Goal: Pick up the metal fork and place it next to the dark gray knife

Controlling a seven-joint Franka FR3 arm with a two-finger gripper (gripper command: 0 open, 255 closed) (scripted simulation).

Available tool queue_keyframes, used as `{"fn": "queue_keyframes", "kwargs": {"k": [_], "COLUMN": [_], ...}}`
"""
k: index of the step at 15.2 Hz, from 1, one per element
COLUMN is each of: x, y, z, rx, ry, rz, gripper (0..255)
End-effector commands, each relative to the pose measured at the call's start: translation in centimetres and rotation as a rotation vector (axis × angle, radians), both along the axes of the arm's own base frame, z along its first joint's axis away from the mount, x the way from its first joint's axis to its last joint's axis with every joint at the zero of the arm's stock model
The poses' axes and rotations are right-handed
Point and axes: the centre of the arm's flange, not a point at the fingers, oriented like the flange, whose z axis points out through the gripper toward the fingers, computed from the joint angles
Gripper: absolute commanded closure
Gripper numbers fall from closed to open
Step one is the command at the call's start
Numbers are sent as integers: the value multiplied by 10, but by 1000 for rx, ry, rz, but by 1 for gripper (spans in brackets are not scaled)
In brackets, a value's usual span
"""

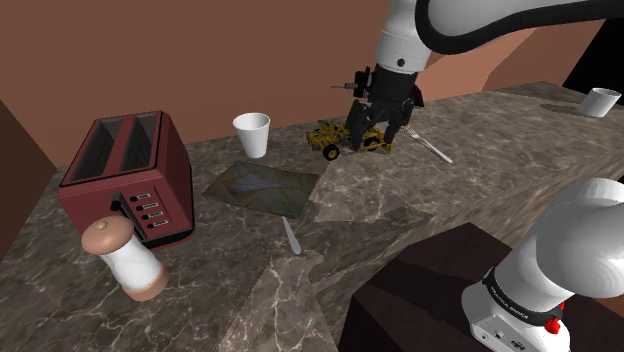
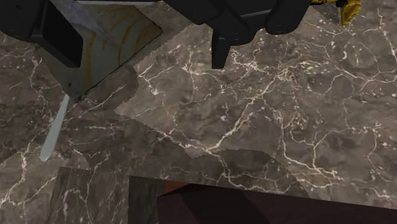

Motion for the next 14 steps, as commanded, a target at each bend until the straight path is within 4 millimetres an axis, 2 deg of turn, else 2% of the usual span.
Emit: {"fn": "queue_keyframes", "kwargs": {"k": [1,14], "x": [7,53], "y": [22,154], "z": [-16,-120], "rx": [-1,-10], "ry": [8,64], "rz": [1,14], "gripper": [0,0]}}
